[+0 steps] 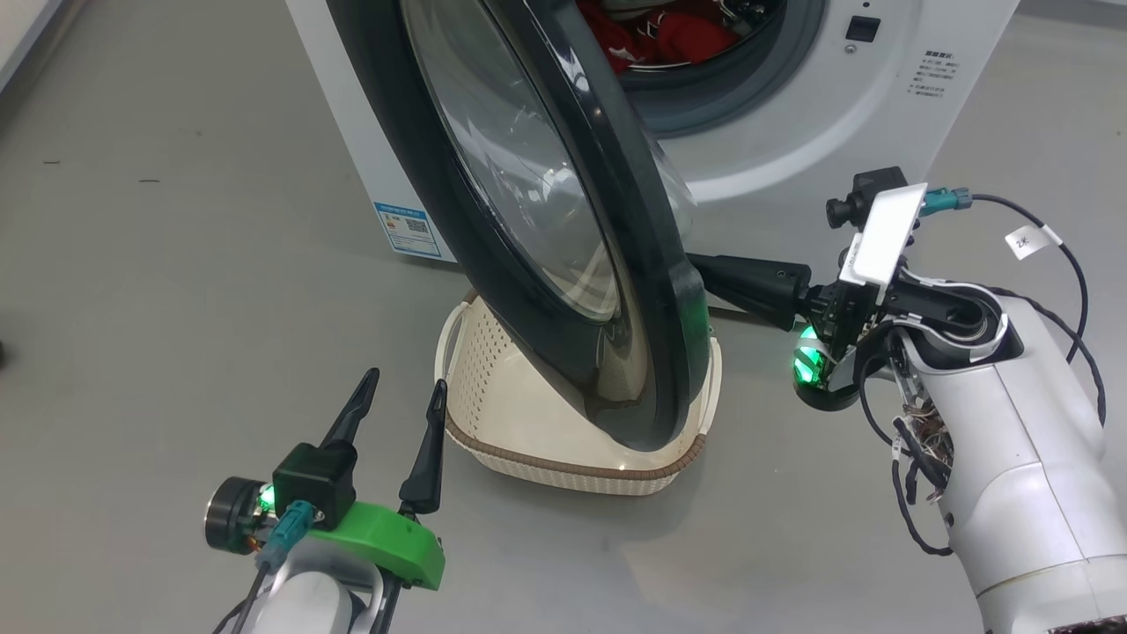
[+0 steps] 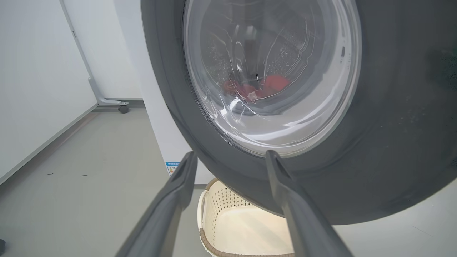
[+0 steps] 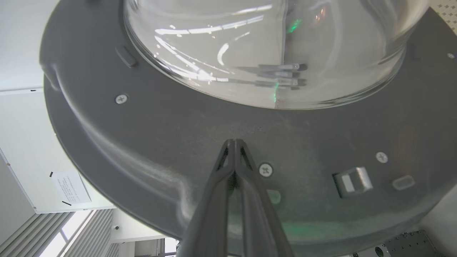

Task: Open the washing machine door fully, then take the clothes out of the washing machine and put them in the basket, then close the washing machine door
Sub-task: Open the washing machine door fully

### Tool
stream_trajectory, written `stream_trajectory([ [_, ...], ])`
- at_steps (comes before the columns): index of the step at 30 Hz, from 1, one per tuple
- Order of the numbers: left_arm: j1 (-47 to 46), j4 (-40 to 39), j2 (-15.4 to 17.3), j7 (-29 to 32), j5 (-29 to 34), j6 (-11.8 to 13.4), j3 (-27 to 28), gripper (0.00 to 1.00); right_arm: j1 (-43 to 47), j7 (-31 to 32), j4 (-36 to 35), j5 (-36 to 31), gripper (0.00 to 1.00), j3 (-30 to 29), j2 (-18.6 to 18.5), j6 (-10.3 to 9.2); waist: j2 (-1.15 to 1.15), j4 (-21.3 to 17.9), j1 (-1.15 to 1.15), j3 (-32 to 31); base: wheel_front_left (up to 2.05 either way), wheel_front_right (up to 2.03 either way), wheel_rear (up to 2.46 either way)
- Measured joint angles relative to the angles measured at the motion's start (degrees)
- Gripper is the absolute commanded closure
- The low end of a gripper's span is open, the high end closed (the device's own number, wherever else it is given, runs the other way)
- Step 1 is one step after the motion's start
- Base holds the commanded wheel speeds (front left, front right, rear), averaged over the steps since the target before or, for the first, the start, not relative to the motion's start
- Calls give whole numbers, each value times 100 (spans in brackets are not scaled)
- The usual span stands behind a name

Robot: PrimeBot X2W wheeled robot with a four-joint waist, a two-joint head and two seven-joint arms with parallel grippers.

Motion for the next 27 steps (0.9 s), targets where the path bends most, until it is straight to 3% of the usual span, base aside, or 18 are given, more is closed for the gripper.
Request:
stream_trajectory([
  [12, 185, 11, 1, 0, 35, 44, 38, 0, 437, -178, -202, 216, 100, 287, 22, 29, 0, 201, 0, -204, 0, 0, 0],
  [27, 254, -19, 3, 0, 35, 51, 60, 0, 742, -754, -788, 1053, 100, 1332, 16, 30, 0, 486, 0, -296, 0, 0, 0],
])
